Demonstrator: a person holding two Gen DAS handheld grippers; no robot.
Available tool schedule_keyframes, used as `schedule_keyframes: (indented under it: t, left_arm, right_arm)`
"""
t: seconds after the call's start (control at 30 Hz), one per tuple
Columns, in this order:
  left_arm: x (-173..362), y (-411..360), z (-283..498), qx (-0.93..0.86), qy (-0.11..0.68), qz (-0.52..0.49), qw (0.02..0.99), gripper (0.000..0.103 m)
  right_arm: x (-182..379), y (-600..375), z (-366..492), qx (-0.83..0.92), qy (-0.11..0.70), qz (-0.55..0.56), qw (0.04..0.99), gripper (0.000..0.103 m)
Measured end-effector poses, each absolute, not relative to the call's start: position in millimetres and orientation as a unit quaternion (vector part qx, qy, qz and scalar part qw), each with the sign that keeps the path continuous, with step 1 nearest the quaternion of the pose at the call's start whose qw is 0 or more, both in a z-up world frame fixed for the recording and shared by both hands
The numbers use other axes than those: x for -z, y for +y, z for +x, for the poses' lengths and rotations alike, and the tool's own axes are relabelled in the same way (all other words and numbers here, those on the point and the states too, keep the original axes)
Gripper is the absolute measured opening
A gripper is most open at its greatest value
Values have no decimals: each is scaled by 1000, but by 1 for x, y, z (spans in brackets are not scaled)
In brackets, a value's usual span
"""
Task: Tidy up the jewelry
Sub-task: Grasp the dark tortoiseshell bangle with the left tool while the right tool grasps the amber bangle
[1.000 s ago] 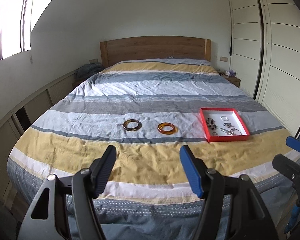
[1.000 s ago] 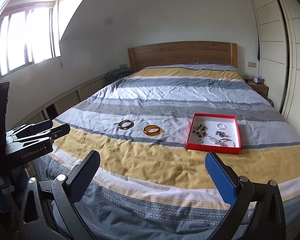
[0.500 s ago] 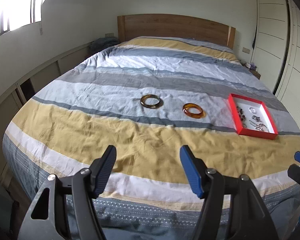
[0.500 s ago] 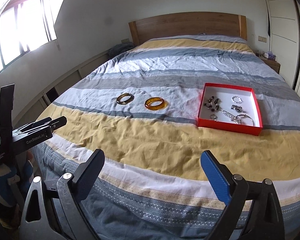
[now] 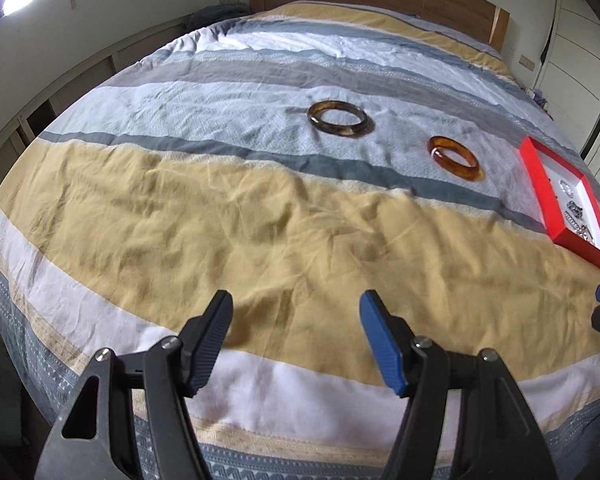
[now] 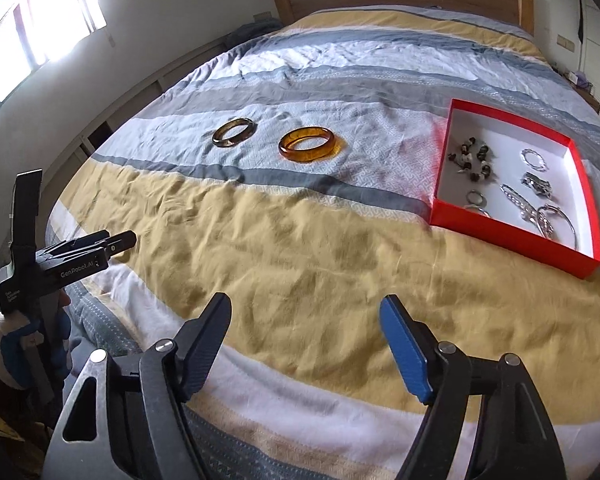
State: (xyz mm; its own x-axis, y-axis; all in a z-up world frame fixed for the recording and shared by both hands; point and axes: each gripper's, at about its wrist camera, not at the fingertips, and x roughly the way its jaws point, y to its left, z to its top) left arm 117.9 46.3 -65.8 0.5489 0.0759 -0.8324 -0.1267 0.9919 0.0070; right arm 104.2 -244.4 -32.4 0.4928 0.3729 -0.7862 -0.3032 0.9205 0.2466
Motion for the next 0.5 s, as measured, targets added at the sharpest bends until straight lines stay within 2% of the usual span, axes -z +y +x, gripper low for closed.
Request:
schedule_keyframes:
  t: [0.13,0.27,0.5]
  left_arm:
    - [66,56,150,-61,471,-18,880,64]
    - [51,63,197,-48,456,-19,889,64]
    - [50,64,298,-31,444,-21,895,64]
  right_arm:
    - [40,-239,143,-209,467,31,859,71]
    - [41,-233,189,-219,460,27,860,51]
    - [44,-213,270,-217,446,48,867,46]
